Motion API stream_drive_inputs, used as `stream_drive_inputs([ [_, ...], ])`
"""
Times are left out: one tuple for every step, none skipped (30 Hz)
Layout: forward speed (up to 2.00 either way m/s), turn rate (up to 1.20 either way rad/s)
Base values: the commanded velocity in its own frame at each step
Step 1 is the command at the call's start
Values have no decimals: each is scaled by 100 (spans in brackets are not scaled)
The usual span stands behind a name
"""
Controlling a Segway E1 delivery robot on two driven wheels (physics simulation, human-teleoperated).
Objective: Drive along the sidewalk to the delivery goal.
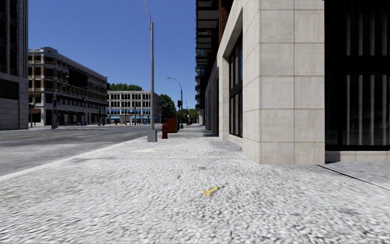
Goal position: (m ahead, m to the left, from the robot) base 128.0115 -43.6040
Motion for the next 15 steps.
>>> stream_drive_inputs([
  [200, 0],
  [200, 0],
  [200, 0],
  [200, 0],
  [200, 0],
  [200, 0],
  [200, 0],
  [200, 0],
  [200, 0],
  [200, 0],
  [200, 0],
  [200, 0],
  [200, 0],
  [200, 0],
  [200, 0],
])
